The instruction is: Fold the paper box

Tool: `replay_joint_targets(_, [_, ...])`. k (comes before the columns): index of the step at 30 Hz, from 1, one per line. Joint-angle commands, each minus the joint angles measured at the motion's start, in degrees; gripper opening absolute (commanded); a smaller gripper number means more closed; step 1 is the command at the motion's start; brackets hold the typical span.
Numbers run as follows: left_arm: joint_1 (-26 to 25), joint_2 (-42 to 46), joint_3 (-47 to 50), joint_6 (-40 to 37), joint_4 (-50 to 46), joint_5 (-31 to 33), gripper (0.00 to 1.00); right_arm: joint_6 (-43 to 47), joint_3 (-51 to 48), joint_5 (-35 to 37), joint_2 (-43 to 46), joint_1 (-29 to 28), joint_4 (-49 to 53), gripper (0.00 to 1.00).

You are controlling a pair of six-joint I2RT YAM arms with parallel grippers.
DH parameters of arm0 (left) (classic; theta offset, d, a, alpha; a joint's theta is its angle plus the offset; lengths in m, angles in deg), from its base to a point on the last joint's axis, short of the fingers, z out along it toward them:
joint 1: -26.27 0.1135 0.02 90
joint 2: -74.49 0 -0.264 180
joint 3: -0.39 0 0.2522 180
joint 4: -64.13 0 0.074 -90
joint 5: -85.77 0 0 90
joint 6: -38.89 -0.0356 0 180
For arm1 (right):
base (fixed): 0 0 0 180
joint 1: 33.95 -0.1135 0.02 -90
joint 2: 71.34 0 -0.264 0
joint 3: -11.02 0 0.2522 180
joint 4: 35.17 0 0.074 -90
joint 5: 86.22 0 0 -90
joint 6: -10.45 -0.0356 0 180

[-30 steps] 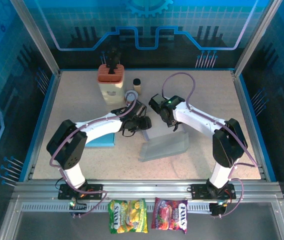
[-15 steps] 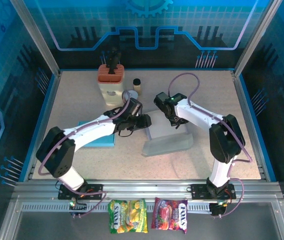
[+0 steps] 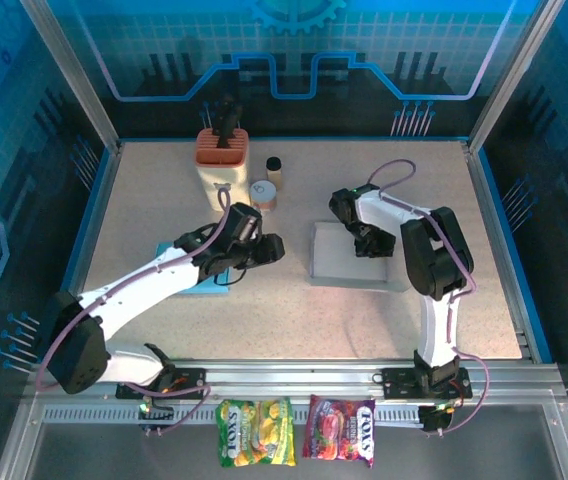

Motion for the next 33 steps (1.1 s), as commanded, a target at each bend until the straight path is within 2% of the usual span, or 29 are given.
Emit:
replay_joint_targets(1, [0.51,4.04,1.89,0.92,-4.4,0.82,0.55,-10.21,0.66,-2.89,-1.91,3.92,5.75,0.0])
replay_joint_targets(8, [0.58,8.64,6.79,3.79,-4.18,-2.77,0.53,-22.58,-0.66,-13.07,1.25,10.25,7.72,0.0])
replay_joint_targets(13, [-0.27,9.27,10.19,5.84,-0.76,-5.92,0.51,-34.84,-4.32,-23.51,3.95,13.0,7.45,0.0])
replay_joint_targets(20, [-4.87,7.29,11.59,7.6,3.18,-6.89,0.5,-49.73,-7.53,-33.72,6.1,10.74,5.5,0.01])
replay_joint_targets(26, [-9.3,4.04,10.38,8.09,5.39,-6.34,0.49,-56.46,-11.45,-39.8,6.46,8.09,1.38,0.02])
replay_joint_targets(30, [-11.31,1.9,9.64,8.37,6.7,-6.25,0.49,-57.75,-14.18,-41.8,7.65,6.91,-1.74,0.11])
replay_joint_targets(33, [-12.09,0.29,8.9,8.42,7.58,-6.32,0.49,-58.66,-15.57,-41.34,9.83,5.81,-3.2,0.32])
